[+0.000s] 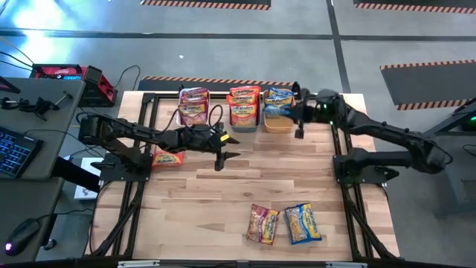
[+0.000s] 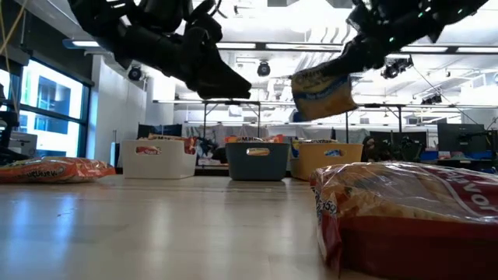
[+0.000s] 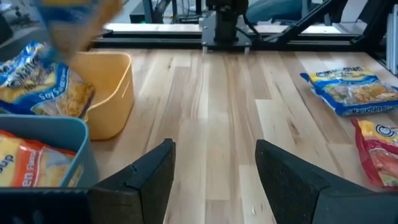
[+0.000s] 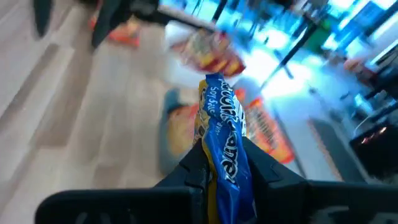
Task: Sort Maruchan noodles
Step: Put the blue noodle pack into the yellow bin
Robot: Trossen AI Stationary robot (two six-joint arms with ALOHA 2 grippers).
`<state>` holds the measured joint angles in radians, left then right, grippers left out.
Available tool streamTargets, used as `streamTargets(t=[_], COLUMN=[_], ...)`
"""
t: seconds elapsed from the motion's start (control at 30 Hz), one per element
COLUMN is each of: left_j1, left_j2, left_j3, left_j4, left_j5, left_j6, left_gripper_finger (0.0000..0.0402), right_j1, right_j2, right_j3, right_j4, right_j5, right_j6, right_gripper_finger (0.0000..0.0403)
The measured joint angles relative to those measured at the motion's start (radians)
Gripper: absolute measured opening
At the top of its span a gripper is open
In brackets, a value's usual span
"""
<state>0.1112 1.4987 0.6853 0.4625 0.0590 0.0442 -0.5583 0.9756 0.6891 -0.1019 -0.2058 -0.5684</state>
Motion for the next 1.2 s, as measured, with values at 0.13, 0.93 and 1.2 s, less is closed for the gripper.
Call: streamTargets(t=[0.13, 0.93, 1.2], left_j1=[0.0, 0.0, 0.0], left_j2=[0.001, 0.001, 0.001], left_j3=[0.0, 0.0, 0.0], left_j4=[0.001, 0.005, 0.005], left_j5=[-0.002, -0.004, -0.004], left_j6=[0.003, 0.046, 0.046], left_gripper_finger=[0.0208, 0.0208, 0.0208], right_j1=[-0.163, -0.39, -0.394], right_j2=[0.076, 0.496, 0.497], right_j3=[-0.004, -0.002, -0.001], right_j4=[0.03, 0.279, 0.267], right_j5=[-0.136, -0.495, -0.356], right_j6=[-0.035, -0.169, -0.112], right_gripper_finger=[0.003, 0.0023, 0.0072])
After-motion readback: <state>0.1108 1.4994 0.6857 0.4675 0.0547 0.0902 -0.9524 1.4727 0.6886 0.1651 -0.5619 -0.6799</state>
